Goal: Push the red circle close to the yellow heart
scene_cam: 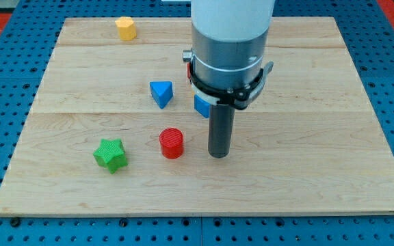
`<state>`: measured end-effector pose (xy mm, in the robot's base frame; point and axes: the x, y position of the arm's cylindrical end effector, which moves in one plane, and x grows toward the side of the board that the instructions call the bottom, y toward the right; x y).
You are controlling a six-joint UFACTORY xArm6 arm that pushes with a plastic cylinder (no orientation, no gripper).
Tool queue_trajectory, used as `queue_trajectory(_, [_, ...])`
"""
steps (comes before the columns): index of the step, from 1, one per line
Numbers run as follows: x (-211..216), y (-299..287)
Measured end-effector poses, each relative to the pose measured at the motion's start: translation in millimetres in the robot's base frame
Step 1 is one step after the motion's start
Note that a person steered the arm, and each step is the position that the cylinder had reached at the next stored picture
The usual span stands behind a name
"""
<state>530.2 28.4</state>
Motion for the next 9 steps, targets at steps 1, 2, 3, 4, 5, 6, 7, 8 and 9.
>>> queue_trajectory(1, [7.2,-22.7])
queue_trajectory(2, [0.9,-62.4])
queue_trajectory(3, [-59.5,-85.8])
queue_trajectory(4, [-33.4,-92.2])
queue_trajectory(5, [-35.7,-141.4])
queue_trajectory(6, [-65.1,-126.6])
queue_trajectory(7, [-68.8,-71.5])
queue_trajectory(8, [-71.0,-61.8])
queue_trajectory(9, [-76.9,-77.3])
